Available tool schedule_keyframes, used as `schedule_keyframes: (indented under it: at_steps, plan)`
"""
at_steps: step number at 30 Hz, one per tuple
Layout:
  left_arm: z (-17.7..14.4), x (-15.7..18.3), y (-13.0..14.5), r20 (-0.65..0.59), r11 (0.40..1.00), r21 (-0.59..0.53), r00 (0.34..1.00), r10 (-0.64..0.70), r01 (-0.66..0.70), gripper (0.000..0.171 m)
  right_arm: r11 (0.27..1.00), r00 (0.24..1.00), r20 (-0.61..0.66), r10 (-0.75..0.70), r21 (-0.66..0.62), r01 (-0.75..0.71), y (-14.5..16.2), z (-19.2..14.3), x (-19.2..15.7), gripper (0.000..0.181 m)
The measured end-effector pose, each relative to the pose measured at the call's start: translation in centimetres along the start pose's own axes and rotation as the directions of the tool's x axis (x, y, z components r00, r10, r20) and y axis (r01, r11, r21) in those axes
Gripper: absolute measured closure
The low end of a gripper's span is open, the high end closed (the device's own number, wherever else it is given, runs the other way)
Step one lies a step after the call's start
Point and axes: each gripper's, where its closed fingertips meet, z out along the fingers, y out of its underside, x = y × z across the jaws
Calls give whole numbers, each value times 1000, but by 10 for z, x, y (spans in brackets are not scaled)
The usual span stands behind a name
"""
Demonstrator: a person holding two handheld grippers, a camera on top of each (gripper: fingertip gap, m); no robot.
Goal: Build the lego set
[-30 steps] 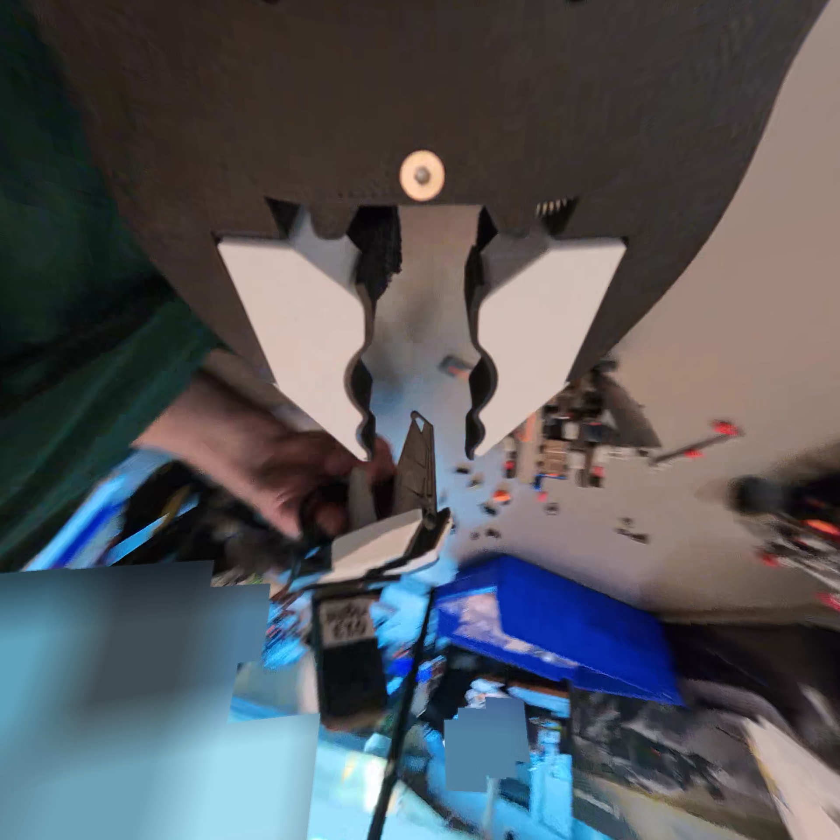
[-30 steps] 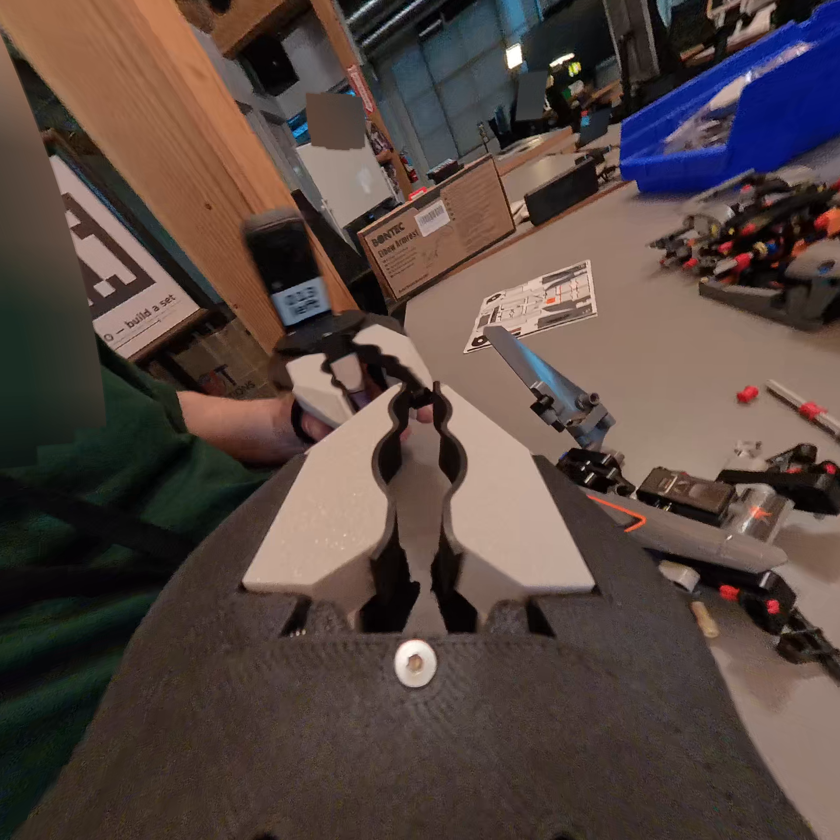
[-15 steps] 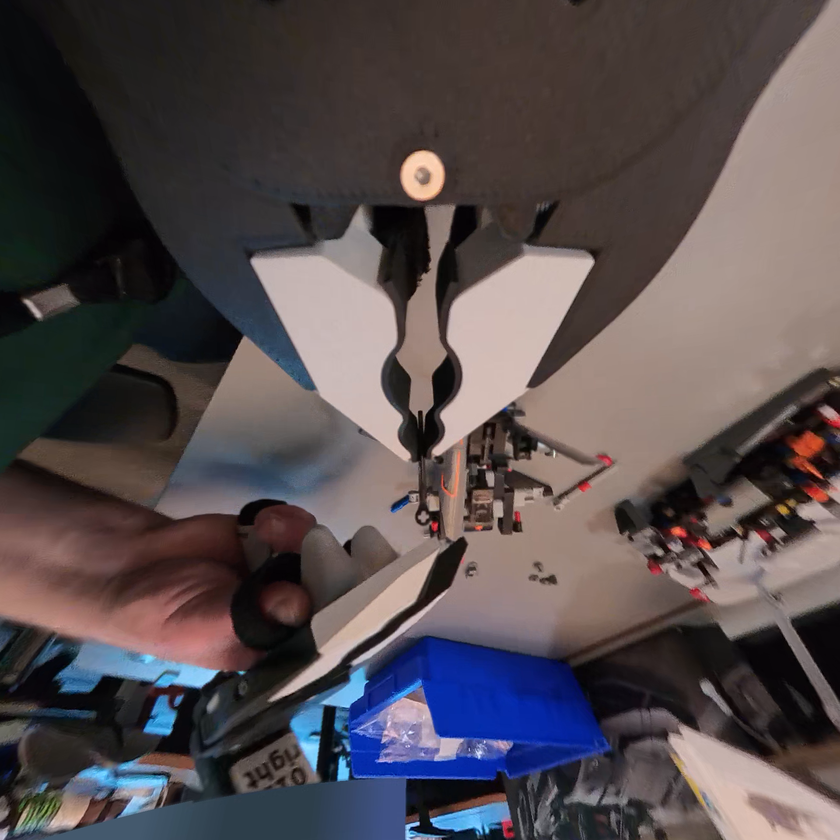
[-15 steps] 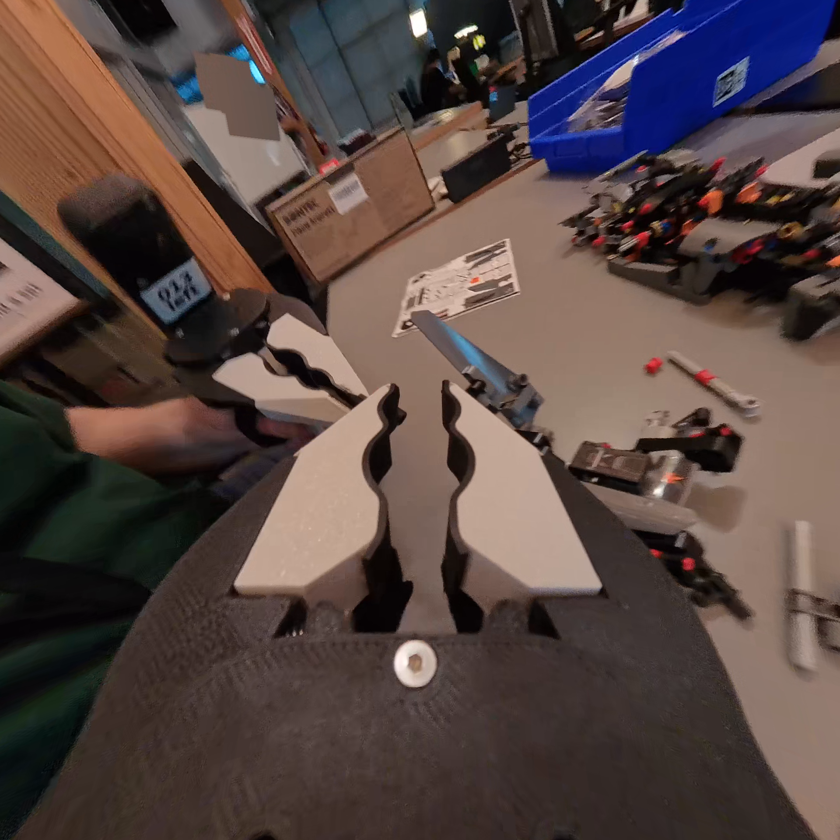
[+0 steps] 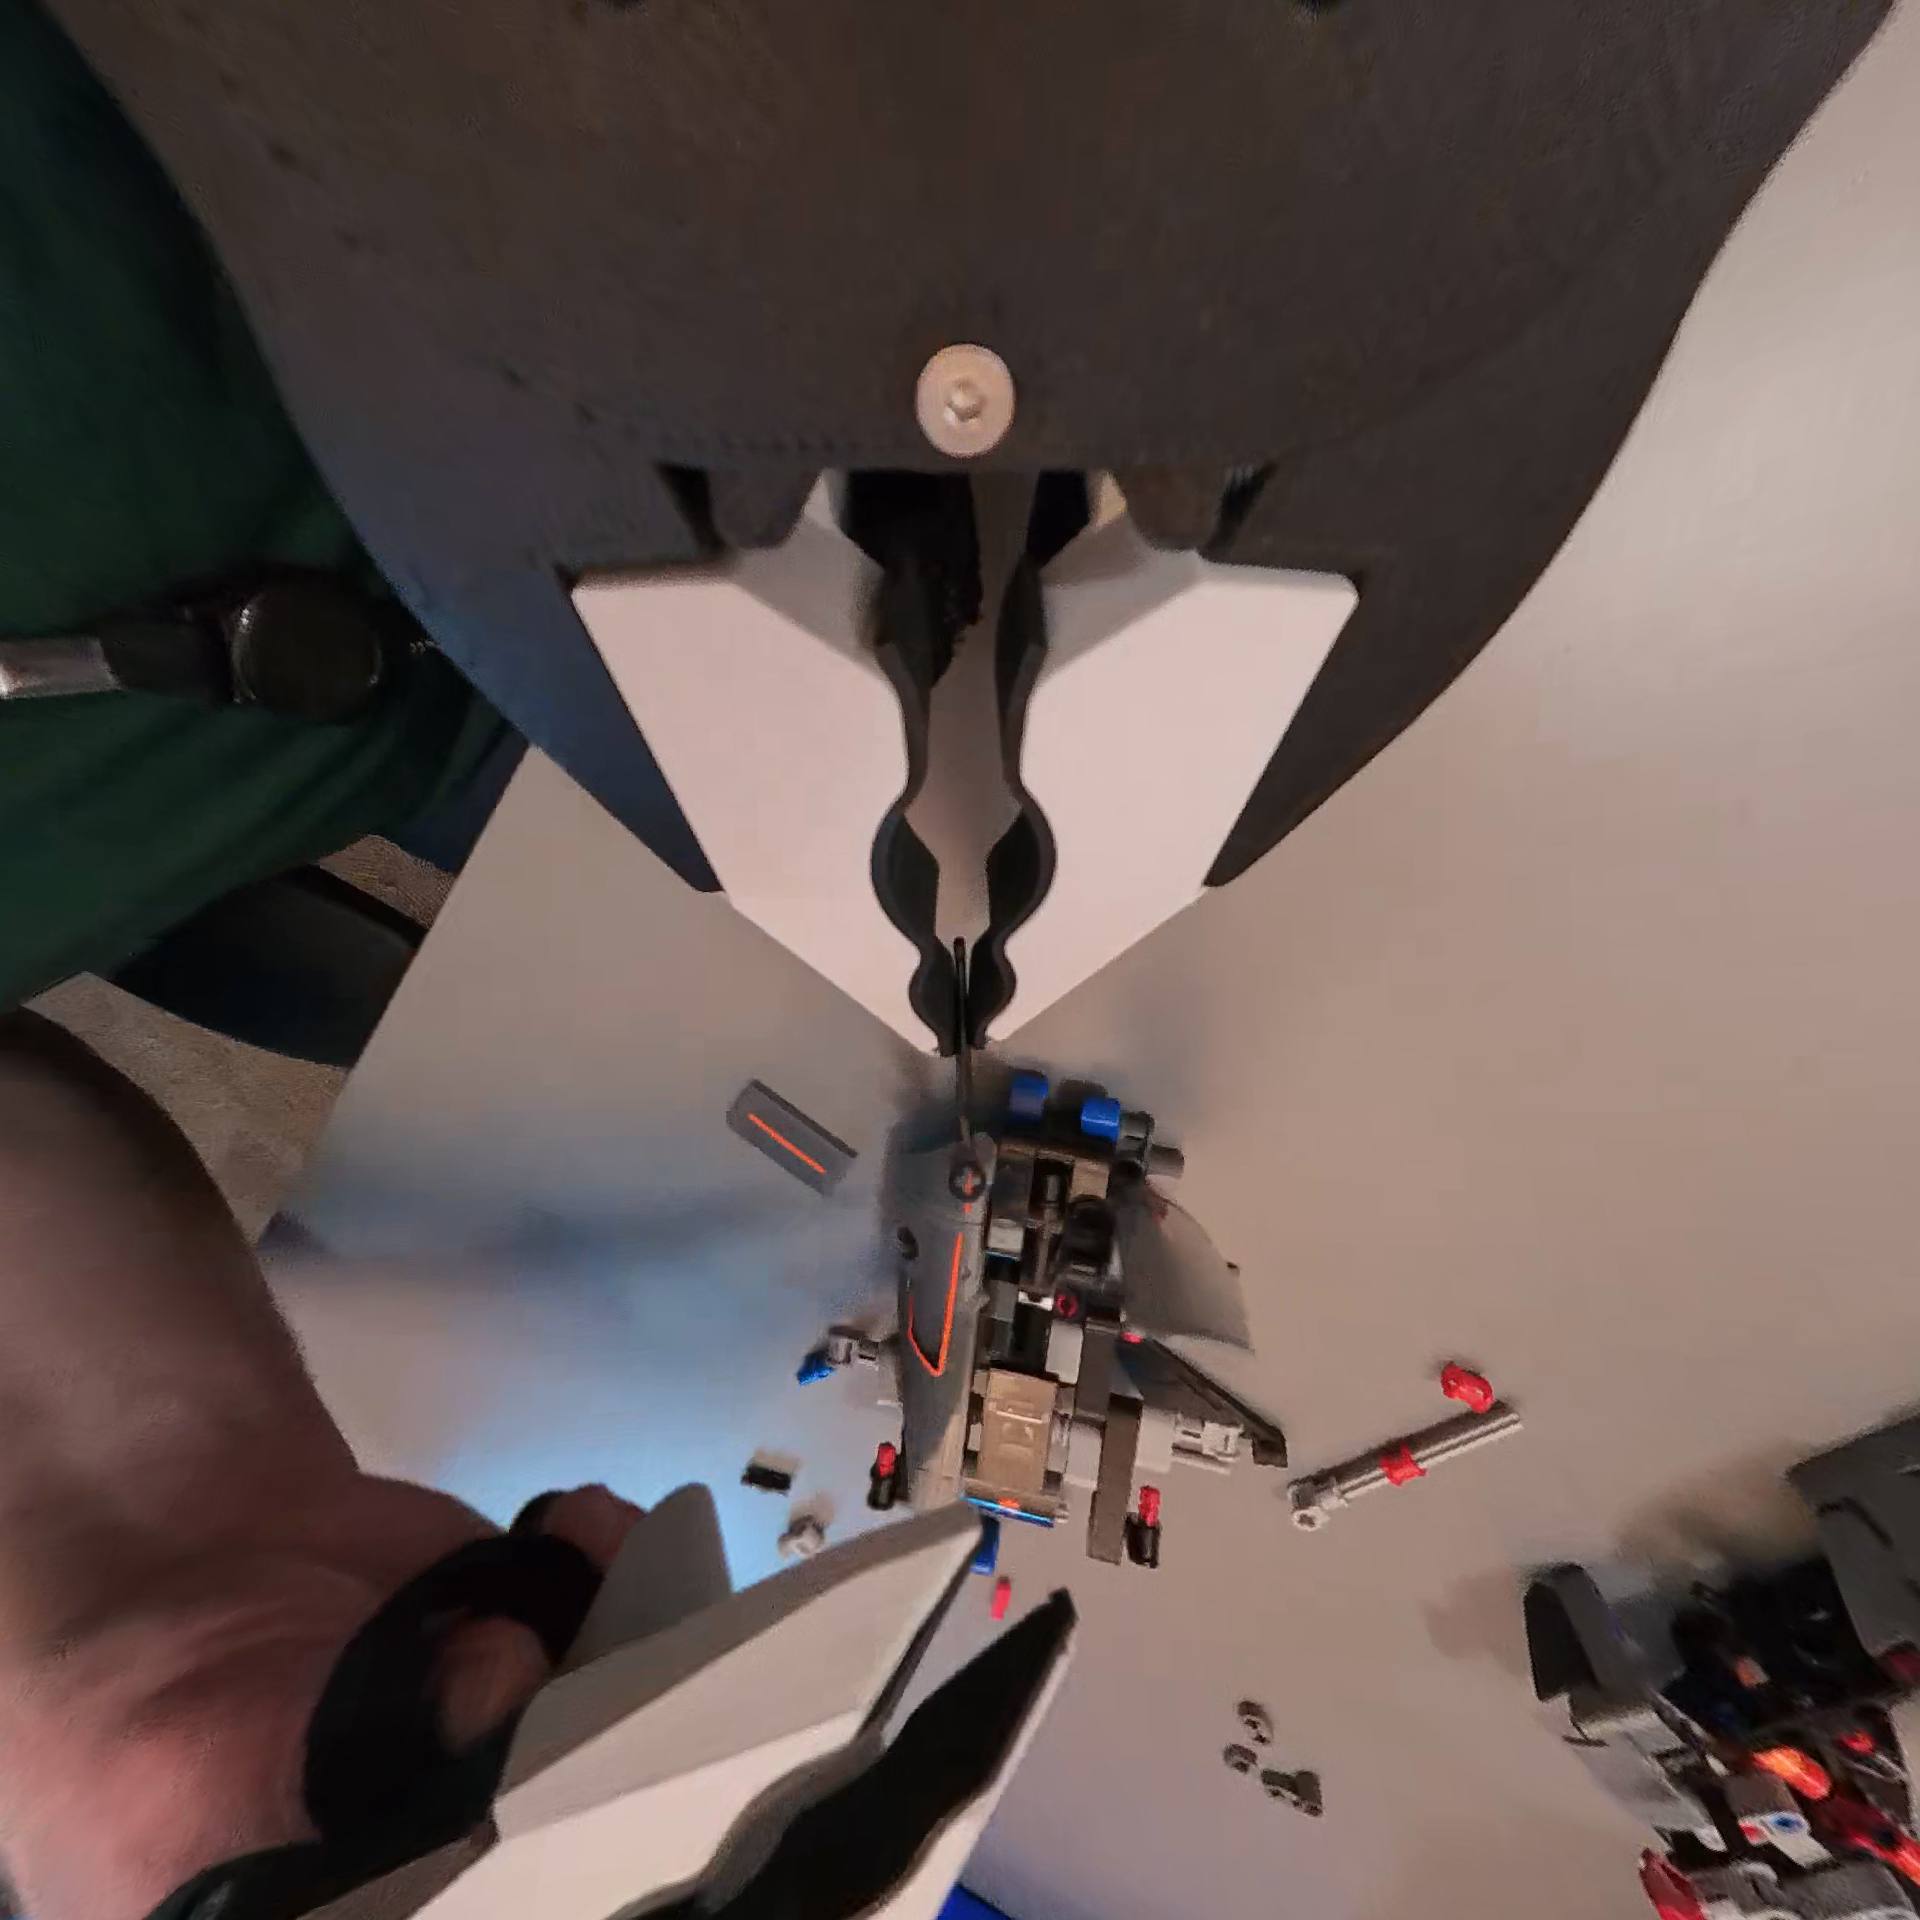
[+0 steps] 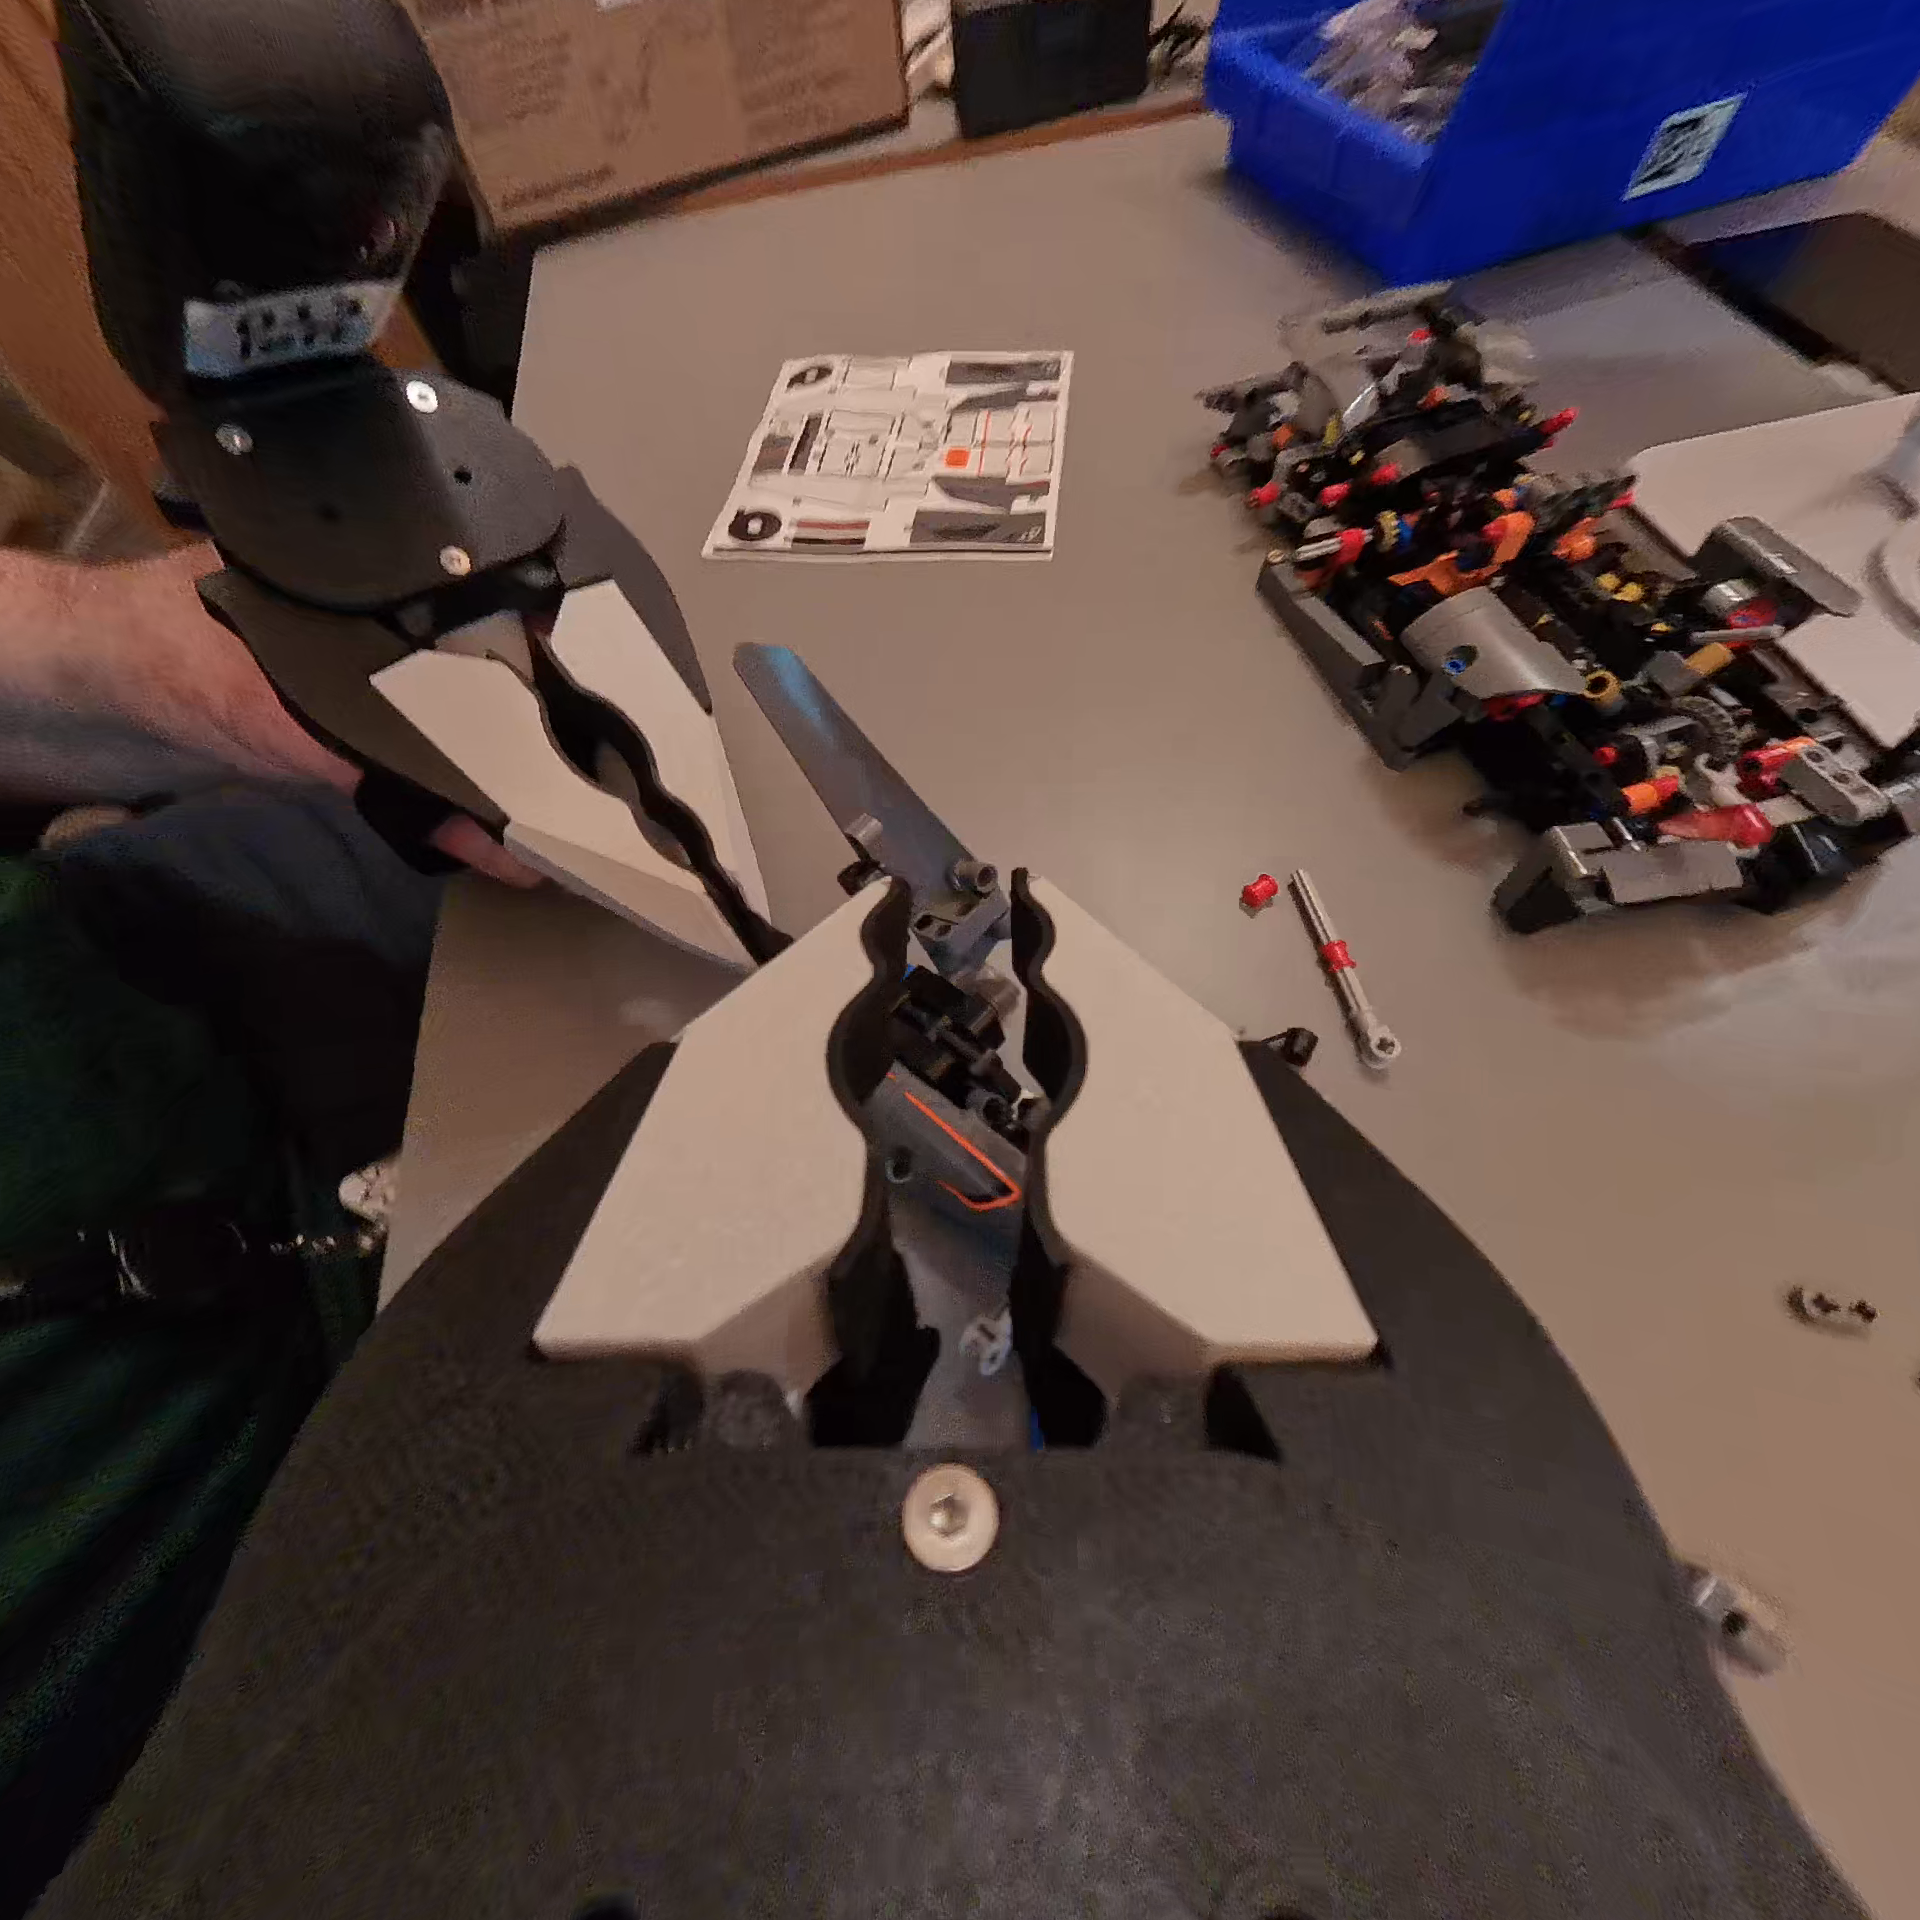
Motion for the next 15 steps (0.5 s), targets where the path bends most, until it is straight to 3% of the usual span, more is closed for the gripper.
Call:
schedule_keyframes:
  at_steps: [8,15]
  plan:
    - [3,-13,-3,2,1000,-8,1000,-11,12,171,962,967,96,-235,-117,245,-3,15,-7,156]
    - [5,-16,-4,25,999,-17,998,52,-52,171,982,989,16,-148,-119,149,12,10,-17,145]
